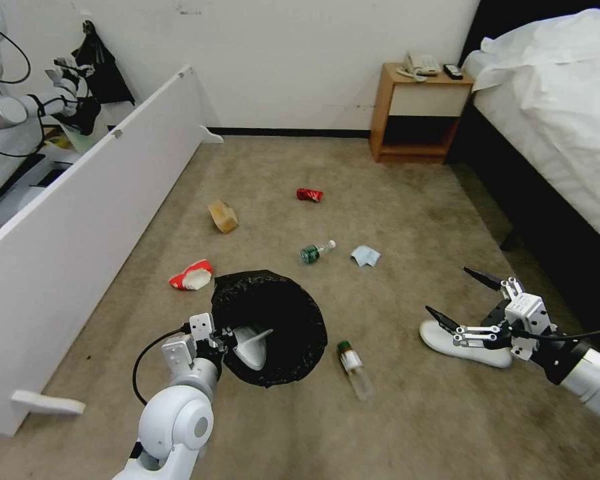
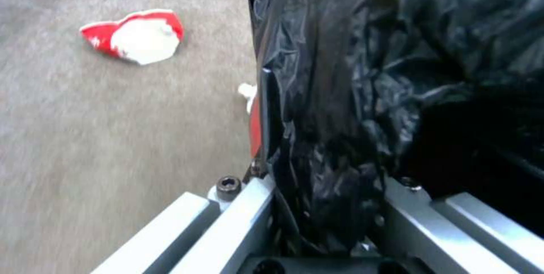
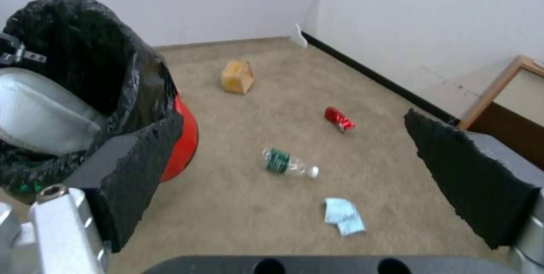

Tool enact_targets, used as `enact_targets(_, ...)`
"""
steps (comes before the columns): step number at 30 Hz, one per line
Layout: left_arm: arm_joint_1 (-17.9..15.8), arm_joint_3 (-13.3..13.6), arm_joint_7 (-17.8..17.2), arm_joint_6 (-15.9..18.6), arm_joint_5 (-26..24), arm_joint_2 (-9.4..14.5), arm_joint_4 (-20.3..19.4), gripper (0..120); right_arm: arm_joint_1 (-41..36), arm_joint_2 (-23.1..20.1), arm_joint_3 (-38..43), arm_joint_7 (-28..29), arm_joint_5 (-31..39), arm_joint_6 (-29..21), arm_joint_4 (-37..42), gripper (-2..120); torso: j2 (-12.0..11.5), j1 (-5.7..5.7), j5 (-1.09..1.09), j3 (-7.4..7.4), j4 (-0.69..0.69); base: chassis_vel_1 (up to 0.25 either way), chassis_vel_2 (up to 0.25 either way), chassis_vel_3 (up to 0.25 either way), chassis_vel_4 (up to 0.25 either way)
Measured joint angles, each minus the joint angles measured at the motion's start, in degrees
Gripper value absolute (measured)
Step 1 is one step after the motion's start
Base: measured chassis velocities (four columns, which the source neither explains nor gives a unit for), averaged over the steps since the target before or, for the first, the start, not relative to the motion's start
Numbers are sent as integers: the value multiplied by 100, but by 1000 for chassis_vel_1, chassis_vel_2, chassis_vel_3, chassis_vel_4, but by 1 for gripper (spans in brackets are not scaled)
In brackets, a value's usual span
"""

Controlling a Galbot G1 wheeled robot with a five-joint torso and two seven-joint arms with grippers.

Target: Pick up the trash bin, then pick up the garbage from the floor and place it into the trash bin.

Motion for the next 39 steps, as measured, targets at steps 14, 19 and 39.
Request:
enact_targets(14,4,-4,0,-3,9,-35,-18,0,-9,-40,-9,48,-9,7,28,100,0,0,1,-2,-2,-96,102,95,-105)
enact_targets(19,3,-11,0,-3,9,-35,-23,0,-10,-39,-46,88,-17,-4,27,100,0,0,1,-2,1,4,-12,-8,2)
enact_targets(39,85,-195,-80,53,454,-75,32,0,118,-1469,-1088,1447,1270,-935,-463,100,0,0,0,-1,1,0,0,0,0)
